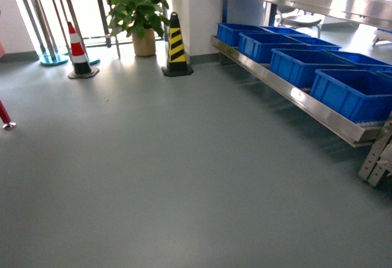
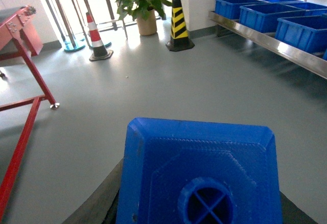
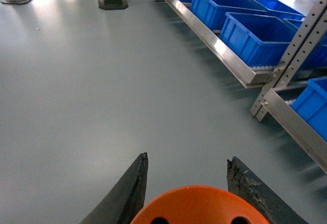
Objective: Sort blue parts and orange caps into right shelf containers
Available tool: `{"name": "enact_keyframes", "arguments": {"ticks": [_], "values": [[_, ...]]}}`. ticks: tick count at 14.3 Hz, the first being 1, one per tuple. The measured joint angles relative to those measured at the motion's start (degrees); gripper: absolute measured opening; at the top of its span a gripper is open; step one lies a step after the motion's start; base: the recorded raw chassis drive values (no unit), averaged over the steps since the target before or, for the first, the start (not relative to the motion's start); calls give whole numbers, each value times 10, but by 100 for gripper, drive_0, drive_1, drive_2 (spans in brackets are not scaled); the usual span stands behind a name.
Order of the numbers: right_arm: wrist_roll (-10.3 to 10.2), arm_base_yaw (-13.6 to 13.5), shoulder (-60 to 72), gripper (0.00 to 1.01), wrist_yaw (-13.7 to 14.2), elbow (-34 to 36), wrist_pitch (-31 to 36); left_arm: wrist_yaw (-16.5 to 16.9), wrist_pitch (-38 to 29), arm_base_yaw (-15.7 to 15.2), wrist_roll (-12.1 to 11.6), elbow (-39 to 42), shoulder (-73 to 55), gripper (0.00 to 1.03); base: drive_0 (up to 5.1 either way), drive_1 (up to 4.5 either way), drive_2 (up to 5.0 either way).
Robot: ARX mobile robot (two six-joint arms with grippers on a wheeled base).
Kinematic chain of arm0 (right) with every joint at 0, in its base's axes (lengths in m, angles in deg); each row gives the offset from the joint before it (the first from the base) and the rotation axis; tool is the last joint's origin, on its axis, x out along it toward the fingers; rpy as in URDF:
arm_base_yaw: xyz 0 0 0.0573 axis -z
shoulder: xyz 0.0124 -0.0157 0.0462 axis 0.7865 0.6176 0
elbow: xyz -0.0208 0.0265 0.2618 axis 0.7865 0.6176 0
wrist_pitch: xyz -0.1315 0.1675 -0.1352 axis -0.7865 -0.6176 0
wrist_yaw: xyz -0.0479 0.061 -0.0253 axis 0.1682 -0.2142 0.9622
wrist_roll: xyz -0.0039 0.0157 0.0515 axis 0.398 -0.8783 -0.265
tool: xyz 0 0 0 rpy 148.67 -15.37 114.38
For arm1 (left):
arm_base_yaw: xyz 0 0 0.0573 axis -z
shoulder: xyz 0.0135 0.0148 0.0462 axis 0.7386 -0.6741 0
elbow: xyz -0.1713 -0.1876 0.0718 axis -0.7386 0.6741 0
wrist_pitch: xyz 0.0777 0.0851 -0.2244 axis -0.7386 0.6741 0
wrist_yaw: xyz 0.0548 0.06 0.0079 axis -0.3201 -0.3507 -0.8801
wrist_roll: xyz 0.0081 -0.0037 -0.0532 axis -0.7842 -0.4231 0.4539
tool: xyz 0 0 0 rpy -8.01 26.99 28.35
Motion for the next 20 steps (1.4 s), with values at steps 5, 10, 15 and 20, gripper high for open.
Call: {"name": "enact_keyframes", "arguments": {"ticks": [5,10,15,20], "values": [[0,0,0,41,0,0,0,0,0,0,0,0,0,45,-170,-170,-170],[0,0,0,41,0,0,0,0,0,0,0,0,0,45,-170,-170,-170],[0,0,0,41,0,0,0,0,0,0,0,0,0,45,-151,-151,-151],[0,0,0,41,0,0,0,0,1,0,0,0,0,45,-146,-146,-146]]}}
